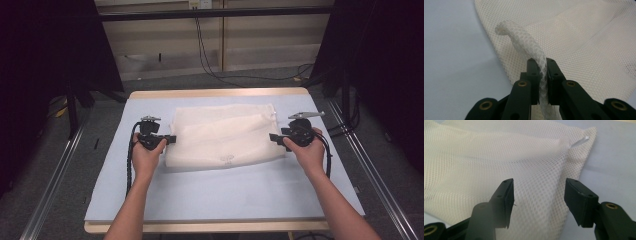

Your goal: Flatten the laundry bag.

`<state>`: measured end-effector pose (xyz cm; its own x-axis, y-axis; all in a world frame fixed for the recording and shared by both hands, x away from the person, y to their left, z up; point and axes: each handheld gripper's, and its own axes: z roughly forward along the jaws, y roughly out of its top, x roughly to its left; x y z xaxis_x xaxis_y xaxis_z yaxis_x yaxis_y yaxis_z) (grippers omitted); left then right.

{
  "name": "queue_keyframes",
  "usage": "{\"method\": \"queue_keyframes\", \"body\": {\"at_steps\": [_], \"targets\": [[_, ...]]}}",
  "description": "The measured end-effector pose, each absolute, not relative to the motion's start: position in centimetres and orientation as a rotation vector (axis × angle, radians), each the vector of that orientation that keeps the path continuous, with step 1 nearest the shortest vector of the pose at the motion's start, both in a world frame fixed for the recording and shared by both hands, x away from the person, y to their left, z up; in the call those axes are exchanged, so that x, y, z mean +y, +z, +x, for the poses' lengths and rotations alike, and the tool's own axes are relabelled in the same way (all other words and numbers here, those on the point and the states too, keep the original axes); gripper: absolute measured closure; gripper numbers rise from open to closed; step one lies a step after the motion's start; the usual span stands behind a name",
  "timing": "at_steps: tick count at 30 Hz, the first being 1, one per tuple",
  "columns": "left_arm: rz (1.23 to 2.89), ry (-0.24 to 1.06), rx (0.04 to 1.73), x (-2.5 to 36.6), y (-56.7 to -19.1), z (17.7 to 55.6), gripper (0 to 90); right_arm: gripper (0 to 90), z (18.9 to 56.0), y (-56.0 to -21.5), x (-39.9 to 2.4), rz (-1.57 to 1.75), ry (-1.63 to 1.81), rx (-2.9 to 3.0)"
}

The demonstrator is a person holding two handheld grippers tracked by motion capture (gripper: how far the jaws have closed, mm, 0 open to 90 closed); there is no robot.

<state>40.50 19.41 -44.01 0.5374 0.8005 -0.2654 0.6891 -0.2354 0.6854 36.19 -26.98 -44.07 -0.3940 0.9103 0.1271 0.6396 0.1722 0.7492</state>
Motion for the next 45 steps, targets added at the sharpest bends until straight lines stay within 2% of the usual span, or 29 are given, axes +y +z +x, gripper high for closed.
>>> {"method": "queue_keyframes", "body": {"at_steps": [4,7,8,9,10,11,15,24,29,40,45], "targets": [[1.982,0.173,1.207,19.5,-44.1,40.6,83.2,44.8,37.5,-44.6,-26.8,1.544,1.08,2.098],[1.982,0.164,1.197,19.5,-44.0,40.5,83.2,59.2,38.0,-45.2,-26.5,1.558,1.087,2.12],[1.982,0.164,1.197,19.5,-44.0,40.5,83.3,59.2,38.0,-45.2,-26.5,1.558,1.087,2.12],[1.974,0.167,1.195,19.5,-43.9,40.4,83.3,65.4,38.0,-45.3,-26.5,1.56,1.087,2.128],[1.966,0.167,1.196,19.5,-43.9,40.4,83.3,82.9,37.9,-45.4,-26.9,1.551,1.15,2.132],[1.96,0.165,1.193,19.6,-43.7,40.3,83.3,84.7,37.8,-45.3,-27.1,1.561,1.186,2.136],[1.955,0.172,1.182,19.6,-43.4,40.0,83.5,86.3,37.4,-44.7,-27.3,1.512,1.211,2.149],[1.933,0.176,1.139,20.4,-42.4,37.8,83.9,86.6,32.4,-43.1,-28.5,1.35,1.306,2.141],[1.95,0.157,1.105,20.5,-42.6,35.7,84.0,86.6,29.7,-44.3,-28.9,1.326,1.273,2.211],[1.976,0.096,1.147,20.4,-44.8,35.1,83.5,86.4,28.5,-46.1,-28.7,1.338,1.198,2.303],[1.95,0.128,1.163,19.9,-44.4,36.4,64.7,86.4,28.8,-46.3,-28.5,1.322,1.183,2.324]]}}
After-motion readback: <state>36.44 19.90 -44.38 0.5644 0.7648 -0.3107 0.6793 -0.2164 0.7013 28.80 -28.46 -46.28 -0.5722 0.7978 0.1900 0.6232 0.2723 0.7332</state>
